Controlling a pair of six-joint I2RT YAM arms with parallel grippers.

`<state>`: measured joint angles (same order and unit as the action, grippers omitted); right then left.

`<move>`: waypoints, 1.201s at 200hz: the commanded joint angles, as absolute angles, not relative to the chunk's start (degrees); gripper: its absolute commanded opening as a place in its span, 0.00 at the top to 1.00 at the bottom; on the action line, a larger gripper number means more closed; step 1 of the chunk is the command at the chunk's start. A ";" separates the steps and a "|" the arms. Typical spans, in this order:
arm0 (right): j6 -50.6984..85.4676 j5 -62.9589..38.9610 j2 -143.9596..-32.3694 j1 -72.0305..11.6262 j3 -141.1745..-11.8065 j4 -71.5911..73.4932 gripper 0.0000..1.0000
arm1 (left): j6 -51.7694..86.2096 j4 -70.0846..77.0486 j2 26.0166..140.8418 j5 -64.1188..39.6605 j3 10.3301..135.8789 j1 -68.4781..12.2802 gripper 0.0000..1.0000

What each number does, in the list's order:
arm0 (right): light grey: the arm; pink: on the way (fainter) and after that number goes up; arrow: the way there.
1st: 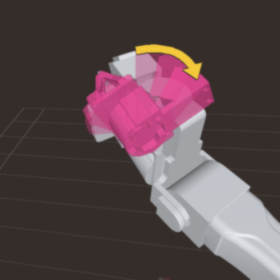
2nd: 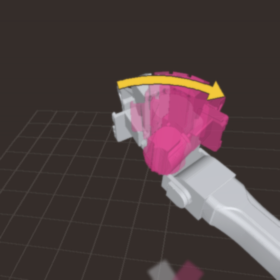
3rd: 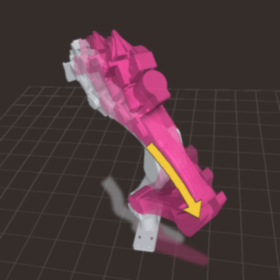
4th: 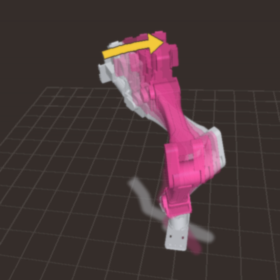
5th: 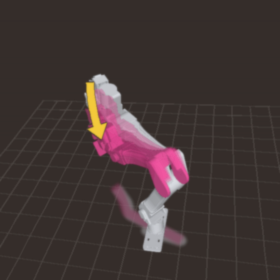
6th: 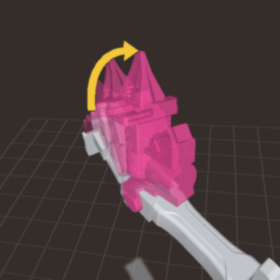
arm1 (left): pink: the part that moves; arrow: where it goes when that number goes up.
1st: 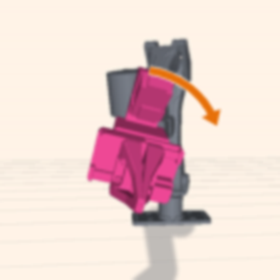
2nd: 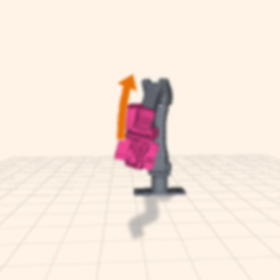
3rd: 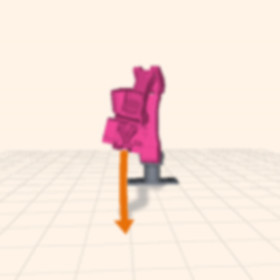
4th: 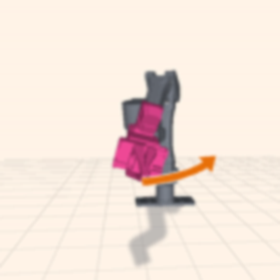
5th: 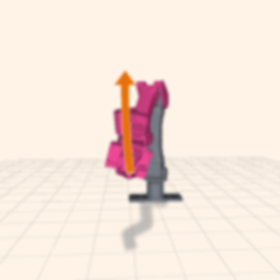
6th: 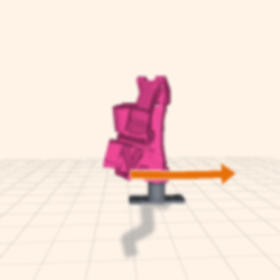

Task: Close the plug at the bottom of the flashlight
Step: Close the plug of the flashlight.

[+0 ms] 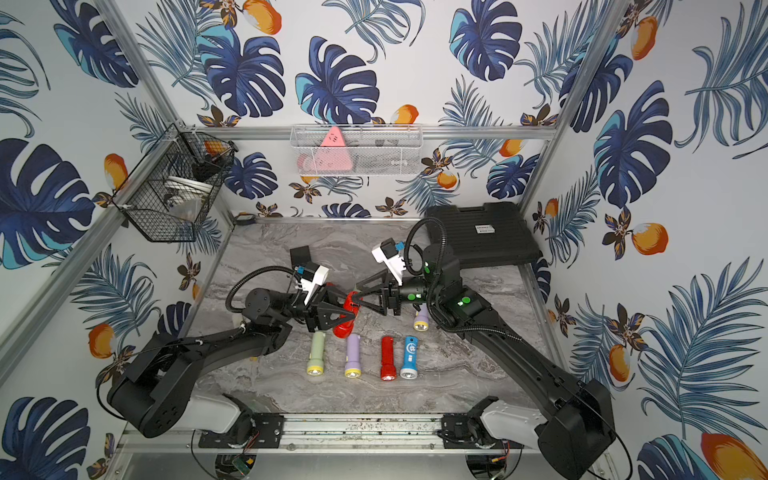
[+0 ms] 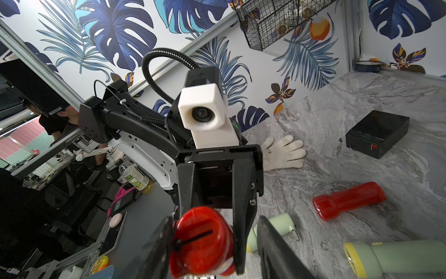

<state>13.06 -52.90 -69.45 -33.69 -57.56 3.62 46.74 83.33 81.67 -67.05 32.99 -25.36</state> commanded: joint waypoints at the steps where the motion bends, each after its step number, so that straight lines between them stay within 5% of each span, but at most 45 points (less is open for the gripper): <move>1: 12.72 -51.40 -70.39 -33.85 -56.57 2.27 0.47 | 47.36 88.51 80.19 -66.62 33.83 -25.56 1.00; 133: 16.88 -53.17 -71.79 -34.63 -50.98 8.27 0.78 | 47.64 88.51 78.10 -65.92 38.32 -25.51 1.00; 240: 12.42 -49.97 -71.10 -34.53 -54.13 1.65 0.88 | 48.08 88.51 77.73 -66.16 37.31 -25.50 1.00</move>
